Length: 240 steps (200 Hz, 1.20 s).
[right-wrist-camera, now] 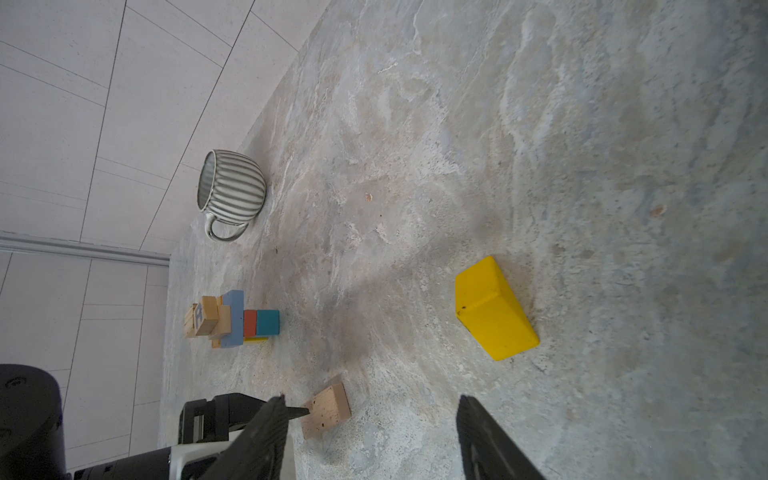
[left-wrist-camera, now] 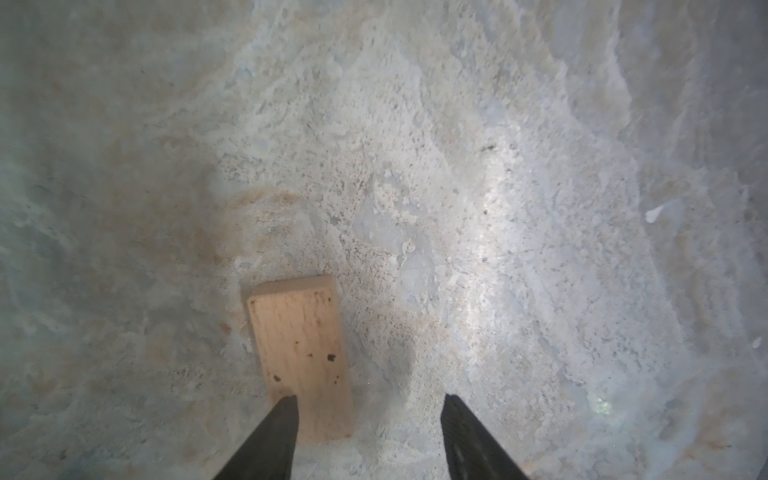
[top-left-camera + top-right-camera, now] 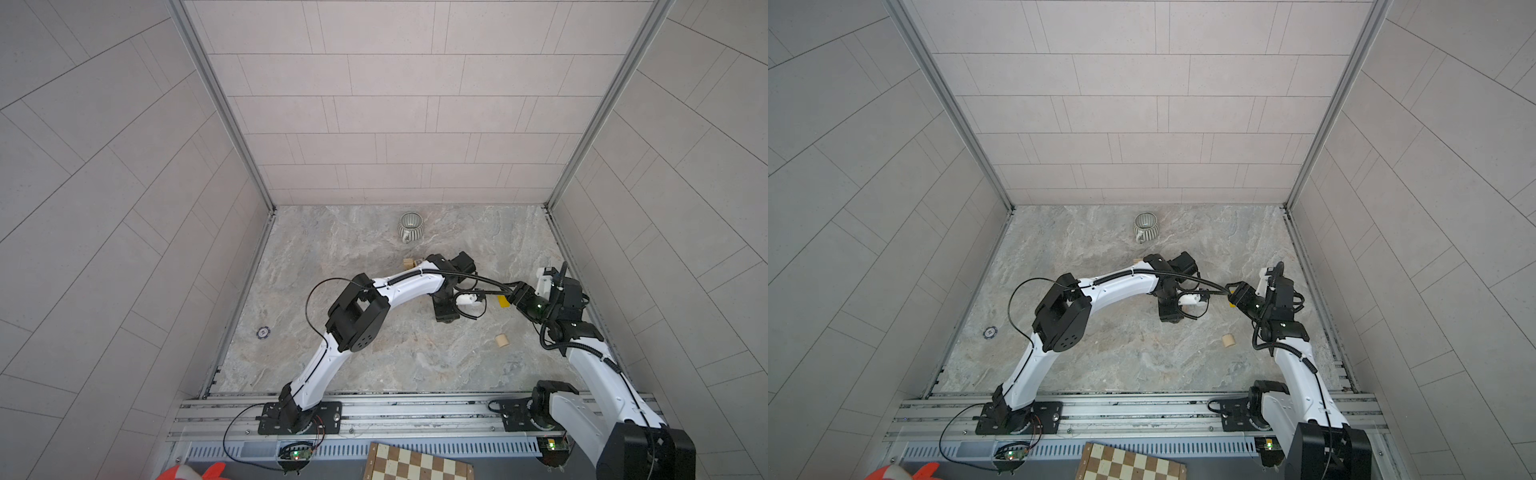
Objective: Build the wood block tower
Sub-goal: 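Lower the left gripper over the plain wooden block, fingers straddling it, then close the left gripper on the plain wooden block and lift it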
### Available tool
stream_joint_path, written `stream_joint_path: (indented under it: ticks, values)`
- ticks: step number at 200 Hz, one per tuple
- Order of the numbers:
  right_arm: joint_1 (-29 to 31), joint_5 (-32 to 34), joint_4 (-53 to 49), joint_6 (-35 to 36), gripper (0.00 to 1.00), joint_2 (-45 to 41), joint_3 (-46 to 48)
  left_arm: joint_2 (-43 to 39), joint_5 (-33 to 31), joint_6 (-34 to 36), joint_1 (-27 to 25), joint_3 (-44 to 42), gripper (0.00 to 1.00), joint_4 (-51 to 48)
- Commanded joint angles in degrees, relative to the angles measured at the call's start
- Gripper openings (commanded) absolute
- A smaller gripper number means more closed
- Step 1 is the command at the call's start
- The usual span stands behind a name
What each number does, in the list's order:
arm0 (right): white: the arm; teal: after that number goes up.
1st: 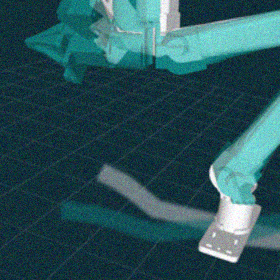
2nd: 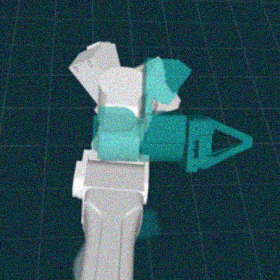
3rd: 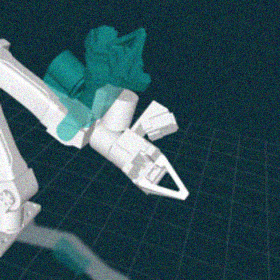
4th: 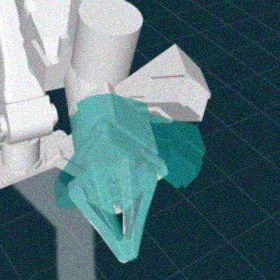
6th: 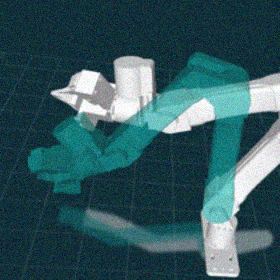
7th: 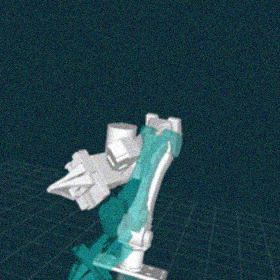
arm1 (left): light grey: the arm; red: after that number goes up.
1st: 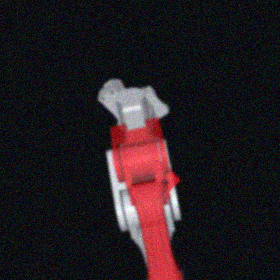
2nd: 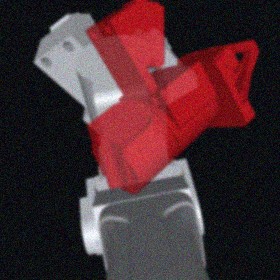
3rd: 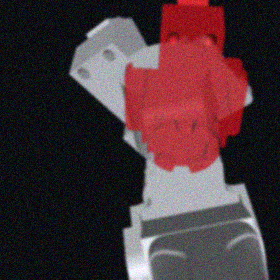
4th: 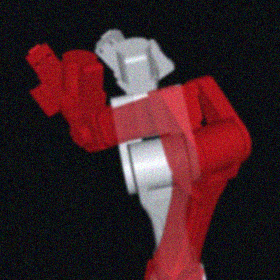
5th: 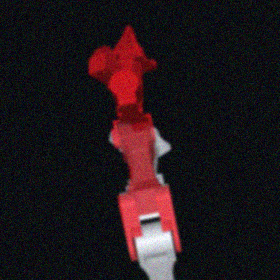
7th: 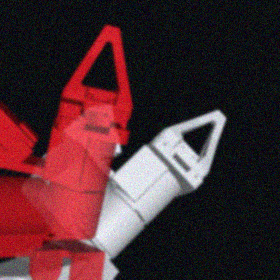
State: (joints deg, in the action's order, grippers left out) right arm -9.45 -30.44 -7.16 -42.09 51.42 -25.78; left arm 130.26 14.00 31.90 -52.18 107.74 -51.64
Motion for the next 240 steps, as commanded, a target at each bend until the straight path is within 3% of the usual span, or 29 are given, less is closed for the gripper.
stream_joint_path:
  ticks: [1,62,157,205,240]
  values:
    - [-0.3,-0.1,0.9,-0.4,0.66,0.0,0.6,0.9,1.1,-0.6,0.7,1.4,0.58,0.4]
    - [-0.3,-0.5,1.8,-0.5,0.66,-0.1,1.2,1.9,1.6,-2.6,1.6,1.5,0.56,1.9]
    - [-0.3,-0.8,2.7,-0.5,0.67,-0.1,1.6,3.0,0.7,-1.7,1.6,1.6,0.63,1.7]
    - [-0.3,-0.8,2.7,-0.5,0.67,-0.2,1.7,2.7,1.1,-1.9,1.6,1.8,0.48,1.1]
    - [-0.3,-0.7,3.0,-0.5,0.67,-0.4,2.0,0.9,1.0,-1.7,1.4,1.7,0.45,0.9]
